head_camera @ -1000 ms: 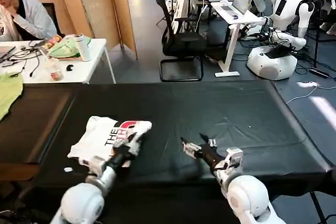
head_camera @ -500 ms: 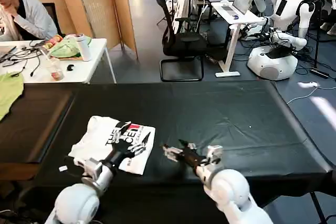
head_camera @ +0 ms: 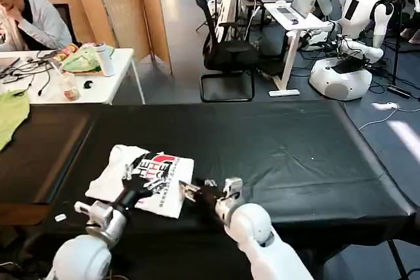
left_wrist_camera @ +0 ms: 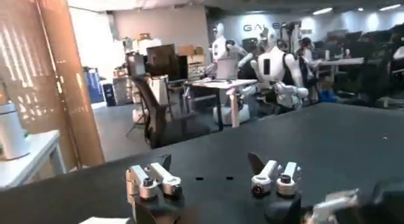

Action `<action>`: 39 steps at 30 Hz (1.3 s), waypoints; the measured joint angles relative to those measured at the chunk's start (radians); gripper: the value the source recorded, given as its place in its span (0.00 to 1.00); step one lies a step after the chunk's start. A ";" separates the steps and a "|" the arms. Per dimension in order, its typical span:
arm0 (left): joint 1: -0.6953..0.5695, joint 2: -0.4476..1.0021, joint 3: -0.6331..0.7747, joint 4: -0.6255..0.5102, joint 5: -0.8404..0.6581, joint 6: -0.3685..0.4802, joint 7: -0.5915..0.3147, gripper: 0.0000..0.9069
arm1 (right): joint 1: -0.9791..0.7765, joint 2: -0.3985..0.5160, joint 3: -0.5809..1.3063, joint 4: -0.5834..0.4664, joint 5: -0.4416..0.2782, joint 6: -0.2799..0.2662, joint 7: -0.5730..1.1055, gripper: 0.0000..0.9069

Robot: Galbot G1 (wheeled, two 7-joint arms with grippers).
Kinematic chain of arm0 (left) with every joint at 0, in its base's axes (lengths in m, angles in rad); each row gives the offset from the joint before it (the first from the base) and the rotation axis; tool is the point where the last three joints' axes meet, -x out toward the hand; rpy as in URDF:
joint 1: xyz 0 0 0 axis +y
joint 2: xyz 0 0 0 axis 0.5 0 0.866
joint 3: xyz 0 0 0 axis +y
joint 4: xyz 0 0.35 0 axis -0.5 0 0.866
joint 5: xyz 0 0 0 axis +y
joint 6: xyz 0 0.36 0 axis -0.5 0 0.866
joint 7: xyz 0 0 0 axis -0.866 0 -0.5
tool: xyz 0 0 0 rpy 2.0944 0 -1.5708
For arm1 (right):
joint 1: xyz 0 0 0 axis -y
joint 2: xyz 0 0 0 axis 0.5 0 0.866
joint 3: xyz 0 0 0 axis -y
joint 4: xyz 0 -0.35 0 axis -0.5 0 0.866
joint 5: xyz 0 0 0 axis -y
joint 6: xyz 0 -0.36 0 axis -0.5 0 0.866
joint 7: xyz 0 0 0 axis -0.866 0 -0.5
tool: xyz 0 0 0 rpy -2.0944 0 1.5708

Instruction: Fold and organize the clothes.

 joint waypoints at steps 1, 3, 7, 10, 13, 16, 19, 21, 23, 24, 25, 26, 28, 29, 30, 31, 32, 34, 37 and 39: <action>0.005 0.000 -0.010 -0.005 -0.001 -0.001 -0.001 0.97 | 0.005 0.003 -0.005 -0.008 -0.005 0.002 -0.002 0.00; 0.016 0.001 -0.028 -0.012 -0.003 -0.004 -0.003 0.97 | 0.013 0.008 -0.012 -0.016 -0.012 0.003 -0.003 0.00; 0.042 -0.002 -0.062 -0.023 -0.002 -0.012 -0.003 0.97 | 0.027 0.004 -0.006 -0.015 -0.025 -0.007 -0.008 0.00; 0.058 -0.010 -0.084 -0.025 0.000 -0.022 -0.005 0.97 | 0.047 -0.016 0.021 -0.003 -0.049 -0.053 -0.012 0.00; 0.074 -0.015 -0.104 -0.024 0.001 -0.030 -0.005 0.97 | 0.091 -0.060 0.066 -0.013 -0.048 -0.119 -0.011 0.13; 0.088 -0.021 -0.119 -0.020 0.004 -0.036 -0.008 0.97 | 0.133 -0.119 0.080 -0.018 -0.034 -0.139 -0.035 0.97; 0.099 -0.030 -0.124 -0.021 0.002 -0.036 -0.032 0.97 | 0.141 -0.187 0.093 0.004 -0.032 -0.140 -0.040 0.97; 0.105 -0.037 -0.124 -0.024 -0.002 -0.034 -0.043 0.97 | 0.129 -0.228 0.109 0.039 -0.045 -0.140 -0.019 0.97; 0.112 -0.044 -0.122 -0.026 -0.022 -0.036 -0.050 0.97 | 0.105 -0.262 0.124 0.087 -0.045 -0.140 0.000 0.97; 0.116 -0.048 -0.120 -0.026 -0.032 -0.039 -0.054 0.97 | 0.086 -0.282 0.136 0.119 -0.042 -0.140 0.012 0.97; 0.119 -0.052 -0.116 -0.027 -0.040 -0.040 -0.060 0.97 | 0.065 -0.299 0.147 0.150 -0.034 -0.140 0.026 0.97; 0.124 -0.057 -0.111 -0.030 -0.042 -0.040 -0.064 0.97 | 0.041 -0.316 0.160 0.181 -0.024 -0.140 0.047 0.97; 0.131 -0.062 -0.103 -0.033 -0.039 -0.036 -0.073 0.97 | -0.015 -0.347 0.186 0.241 -0.023 -0.140 0.074 0.97; 0.136 -0.063 -0.099 -0.035 -0.037 -0.039 -0.078 0.97 | -0.045 -0.359 0.198 0.271 -0.023 -0.140 0.088 0.97; 0.142 -0.063 -0.096 -0.037 -0.038 -0.050 -0.085 0.97 | -0.077 -0.367 0.213 0.297 -0.025 -0.137 0.095 0.97; 0.146 -0.063 -0.095 -0.038 -0.043 -0.055 -0.088 0.97 | -0.112 -0.373 0.226 0.324 -0.028 -0.113 0.098 0.97; 0.152 -0.062 -0.096 -0.044 -0.055 -0.047 -0.093 0.97 | -0.144 -0.375 0.238 0.347 -0.038 -0.076 0.101 0.97; 0.168 -0.057 -0.098 -0.054 -0.072 -0.029 -0.107 0.97 | -0.219 -0.376 0.265 0.390 -0.070 0.012 0.101 0.97; 0.197 -0.049 -0.107 -0.072 -0.085 -0.035 -0.137 0.97 | -0.329 -0.367 0.296 0.437 -0.127 0.114 0.103 0.97; 0.231 -0.042 -0.106 -0.091 -0.084 -0.071 -0.173 0.97 | -0.410 -0.352 0.319 0.467 -0.180 0.189 0.114 0.97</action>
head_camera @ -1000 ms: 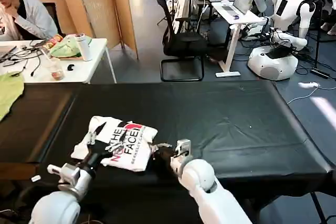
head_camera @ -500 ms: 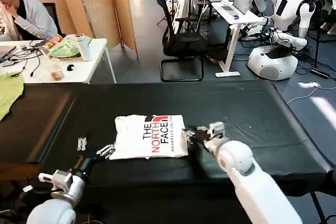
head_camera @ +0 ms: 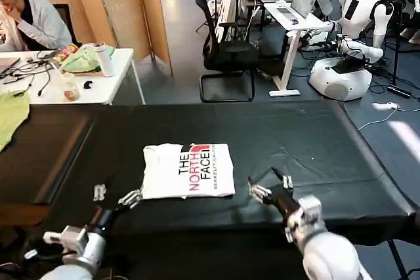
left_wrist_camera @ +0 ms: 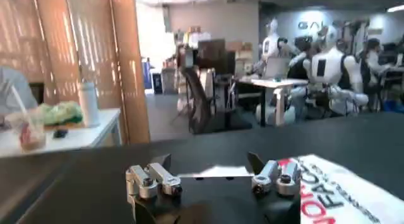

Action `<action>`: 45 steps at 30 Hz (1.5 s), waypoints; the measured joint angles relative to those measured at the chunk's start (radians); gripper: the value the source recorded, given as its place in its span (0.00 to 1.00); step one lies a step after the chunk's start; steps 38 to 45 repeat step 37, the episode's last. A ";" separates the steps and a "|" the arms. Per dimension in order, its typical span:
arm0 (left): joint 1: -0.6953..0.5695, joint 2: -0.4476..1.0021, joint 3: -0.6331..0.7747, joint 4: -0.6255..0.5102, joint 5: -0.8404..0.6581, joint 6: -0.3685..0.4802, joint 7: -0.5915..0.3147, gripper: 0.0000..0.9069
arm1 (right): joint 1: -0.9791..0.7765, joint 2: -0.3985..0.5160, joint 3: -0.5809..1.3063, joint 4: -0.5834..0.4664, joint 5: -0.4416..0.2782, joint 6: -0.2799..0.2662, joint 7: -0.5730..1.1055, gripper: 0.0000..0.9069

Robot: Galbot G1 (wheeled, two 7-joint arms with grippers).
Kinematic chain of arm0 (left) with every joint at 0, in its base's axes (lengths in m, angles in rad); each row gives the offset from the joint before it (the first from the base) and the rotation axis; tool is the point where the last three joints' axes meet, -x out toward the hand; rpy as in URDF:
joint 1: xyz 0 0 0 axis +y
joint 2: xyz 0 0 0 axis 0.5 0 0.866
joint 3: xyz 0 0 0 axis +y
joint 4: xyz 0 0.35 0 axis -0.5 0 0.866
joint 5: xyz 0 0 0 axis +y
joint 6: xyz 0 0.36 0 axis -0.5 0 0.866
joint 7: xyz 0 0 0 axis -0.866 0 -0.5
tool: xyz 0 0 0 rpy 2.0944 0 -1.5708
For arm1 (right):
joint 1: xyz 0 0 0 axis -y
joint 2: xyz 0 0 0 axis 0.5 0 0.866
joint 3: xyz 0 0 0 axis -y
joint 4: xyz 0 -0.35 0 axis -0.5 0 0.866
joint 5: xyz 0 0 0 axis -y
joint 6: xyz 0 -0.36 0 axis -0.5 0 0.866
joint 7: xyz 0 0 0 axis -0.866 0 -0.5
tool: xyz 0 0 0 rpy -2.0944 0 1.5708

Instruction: Fold and organize the clothes.

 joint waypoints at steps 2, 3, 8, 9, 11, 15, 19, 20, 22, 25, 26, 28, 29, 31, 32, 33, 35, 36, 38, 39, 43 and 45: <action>0.036 -0.001 0.002 -0.014 0.000 -0.014 -0.022 0.97 | -0.075 0.017 0.016 0.026 -0.049 0.074 0.016 0.97; 0.059 -0.001 0.005 -0.022 -0.001 -0.015 -0.029 0.97 | -0.110 0.026 0.019 0.037 -0.072 0.110 0.026 0.97; 0.165 -0.001 0.009 -0.057 0.004 -0.029 -0.032 0.97 | -0.254 0.056 0.048 0.084 -0.165 0.239 0.049 0.97; 0.189 -0.002 0.008 -0.064 0.008 -0.038 -0.034 0.97 | -0.284 0.064 0.056 0.095 -0.191 0.269 0.062 0.97; 0.228 -0.006 0.004 -0.068 0.019 -0.062 -0.043 0.97 | -0.337 0.076 0.065 0.112 -0.231 0.312 0.079 0.97; 0.299 -0.012 -0.009 -0.062 0.032 -0.091 -0.045 0.97 | -0.439 0.098 0.065 0.136 -0.289 0.362 0.101 0.97; 0.366 -0.017 -0.025 -0.052 0.026 -0.146 -0.036 0.97 | -0.526 0.116 0.054 0.152 -0.312 0.371 0.113 0.97; 0.382 -0.017 -0.027 -0.052 0.022 -0.149 -0.036 0.97 | -0.541 0.119 0.051 0.152 -0.316 0.371 0.118 0.97; 0.415 -0.022 -0.032 -0.052 0.016 -0.150 -0.041 0.97 | -0.567 0.125 0.043 0.152 -0.319 0.370 0.132 0.97; 0.452 -0.027 -0.033 -0.052 0.014 -0.147 -0.046 0.97 | -0.602 0.136 0.030 0.152 -0.319 0.369 0.163 0.97; 0.461 -0.028 -0.033 -0.053 0.014 -0.146 -0.046 0.97 | -0.613 0.140 0.025 0.153 -0.317 0.369 0.172 0.97; 0.471 -0.031 -0.033 -0.057 0.014 -0.142 -0.046 0.97 | -0.624 0.145 0.022 0.153 -0.316 0.368 0.176 0.97; 0.473 -0.032 -0.033 -0.060 0.014 -0.139 -0.046 0.97 | -0.628 0.145 0.022 0.153 -0.316 0.368 0.176 0.97; 0.477 -0.031 -0.032 -0.068 0.014 -0.131 -0.045 0.97 | -0.633 0.147 0.021 0.153 -0.316 0.368 0.175 0.97; 0.479 -0.030 -0.032 -0.071 0.014 -0.128 -0.045 0.97 | -0.635 0.147 0.021 0.153 -0.316 0.368 0.175 0.97; 0.480 -0.029 -0.032 -0.074 0.014 -0.125 -0.044 0.97 | -0.637 0.148 0.020 0.153 -0.316 0.368 0.175 0.97; 0.481 -0.027 -0.035 -0.077 0.014 -0.121 -0.043 0.97 | -0.639 0.148 0.020 0.153 -0.316 0.368 0.174 0.97; 0.482 -0.027 -0.037 -0.078 0.013 -0.119 -0.043 0.97 | -0.640 0.148 0.020 0.153 -0.316 0.368 0.174 0.97; 0.483 -0.027 -0.039 -0.078 0.013 -0.118 -0.042 0.97 | -0.641 0.149 0.020 0.153 -0.316 0.368 0.173 0.97; 0.483 -0.027 -0.039 -0.078 0.013 -0.118 -0.042 0.97 | -0.641 0.149 0.020 0.153 -0.316 0.368 0.173 0.97; 0.483 -0.027 -0.039 -0.078 0.013 -0.118 -0.042 0.97 | -0.641 0.149 0.020 0.153 -0.316 0.368 0.173 0.97; 0.483 -0.027 -0.039 -0.078 0.013 -0.118 -0.042 0.97 | -0.641 0.149 0.020 0.153 -0.316 0.368 0.173 0.97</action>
